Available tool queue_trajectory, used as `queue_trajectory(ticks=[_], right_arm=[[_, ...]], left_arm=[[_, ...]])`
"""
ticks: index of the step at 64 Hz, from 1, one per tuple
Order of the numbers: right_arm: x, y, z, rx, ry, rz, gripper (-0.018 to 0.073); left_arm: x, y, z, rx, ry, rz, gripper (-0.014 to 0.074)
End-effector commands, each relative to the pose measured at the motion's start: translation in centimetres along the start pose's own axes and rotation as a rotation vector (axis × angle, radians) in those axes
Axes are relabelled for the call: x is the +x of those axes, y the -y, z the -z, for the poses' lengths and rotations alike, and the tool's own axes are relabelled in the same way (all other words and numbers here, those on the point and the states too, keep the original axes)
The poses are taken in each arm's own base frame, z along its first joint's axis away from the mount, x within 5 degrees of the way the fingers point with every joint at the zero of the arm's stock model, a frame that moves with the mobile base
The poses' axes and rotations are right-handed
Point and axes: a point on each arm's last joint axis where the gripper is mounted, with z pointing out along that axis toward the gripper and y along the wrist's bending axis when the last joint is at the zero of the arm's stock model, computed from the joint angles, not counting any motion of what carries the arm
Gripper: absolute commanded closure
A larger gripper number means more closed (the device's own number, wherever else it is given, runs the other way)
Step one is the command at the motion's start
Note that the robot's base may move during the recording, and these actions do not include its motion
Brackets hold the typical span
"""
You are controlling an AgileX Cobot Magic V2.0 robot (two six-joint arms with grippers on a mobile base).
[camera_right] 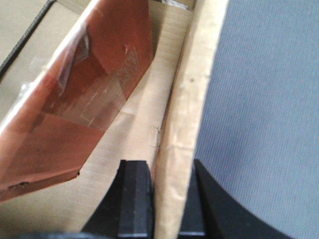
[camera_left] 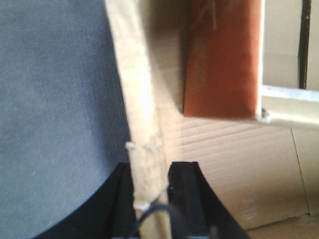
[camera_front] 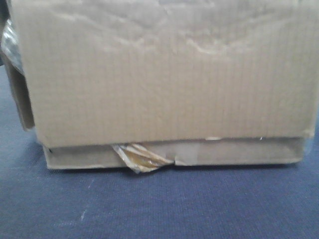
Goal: Stack two boxes on right shelf middle
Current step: 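Lift the two stacked boxes off the table with both grippers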
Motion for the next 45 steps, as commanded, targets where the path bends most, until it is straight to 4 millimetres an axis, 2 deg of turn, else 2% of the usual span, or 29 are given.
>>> queue_trajectory(ticks=[1,8,22,30,38,45], right_arm=[[-0.2,0.1,3.3,0.047,0.106,0.03,0.0713],[0.1,-0.2,6.0,0.053,0.179,0.038,0.0713],[1.0,-1.3,12.5,0.051,0.416,0.044,0.0713],[1.5,-1.9,15.8,0.038,0.578,0.037,0.0713],[2.0,-2.3,17.9,0.035,0.68,0.036,0.0713],[2.2,-2.3,18.4,0.036,0.695,0.037,0.0713]], left_arm=[[0.4,-0.6,3.8,-0.009,0.097,0.003,0.0708],[0.8,-0.8,7.0,0.01,0.18,0.007,0.0708],[2.6,-1.5,14.6,0.061,0.402,0.018,0.0708],[3.9,-1.9,17.8,0.083,0.496,0.022,0.0708],[4.9,-2.2,19.5,0.093,0.54,0.024,0.0708],[5.1,-2.2,19.7,0.094,0.547,0.025,0.0708]])
